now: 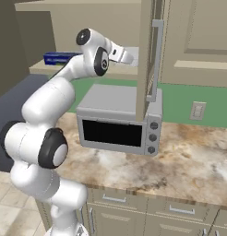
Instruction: Retrieve the tupperware and aluminum foil from the cabinet and place them on the dining counter near the plate with carrot and squash to prepare for storing leftovers.
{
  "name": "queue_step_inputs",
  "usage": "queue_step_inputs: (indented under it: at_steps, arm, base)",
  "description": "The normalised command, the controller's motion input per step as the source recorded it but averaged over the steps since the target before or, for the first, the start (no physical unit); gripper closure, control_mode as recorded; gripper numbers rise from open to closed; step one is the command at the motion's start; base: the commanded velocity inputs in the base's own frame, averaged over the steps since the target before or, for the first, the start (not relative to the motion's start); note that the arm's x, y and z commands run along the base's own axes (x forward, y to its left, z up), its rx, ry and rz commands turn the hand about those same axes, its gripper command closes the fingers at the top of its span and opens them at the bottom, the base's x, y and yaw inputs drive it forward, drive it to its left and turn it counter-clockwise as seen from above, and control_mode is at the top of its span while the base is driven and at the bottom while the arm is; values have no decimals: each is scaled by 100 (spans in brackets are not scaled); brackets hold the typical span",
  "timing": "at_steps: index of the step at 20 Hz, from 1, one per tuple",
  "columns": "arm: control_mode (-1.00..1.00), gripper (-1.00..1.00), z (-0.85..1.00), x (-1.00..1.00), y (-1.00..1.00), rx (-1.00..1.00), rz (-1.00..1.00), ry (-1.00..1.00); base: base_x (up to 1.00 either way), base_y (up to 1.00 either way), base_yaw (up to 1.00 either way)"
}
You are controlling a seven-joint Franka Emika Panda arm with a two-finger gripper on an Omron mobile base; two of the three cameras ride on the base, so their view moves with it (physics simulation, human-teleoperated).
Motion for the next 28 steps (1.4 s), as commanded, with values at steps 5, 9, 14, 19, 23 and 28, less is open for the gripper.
queue_step_inputs:
  at_steps: [5, 9, 14, 19, 23, 28]
  arm:
    - [-100, -100, 7, 58, -2, 13, -10, 0]
    - [-100, -100, -3, 47, -11, 8, -10, 0]
    - [-100, -100, -18, 38, -3, 0, -9, 1]
    - [-100, -100, -33, 16, 0, 0, -10, 3]
    - [-100, -100, -48, -3, 0, 0, -15, -3]
    - [-100, -100, -50, 0, 0, 0, -22, -2]
  base:
    - [0, 0, 0]
    - [0, 0, 0]
    - [0, 0, 0]
    - [0, 0, 0]
    - [0, 0, 0]
    - [0, 0, 0]
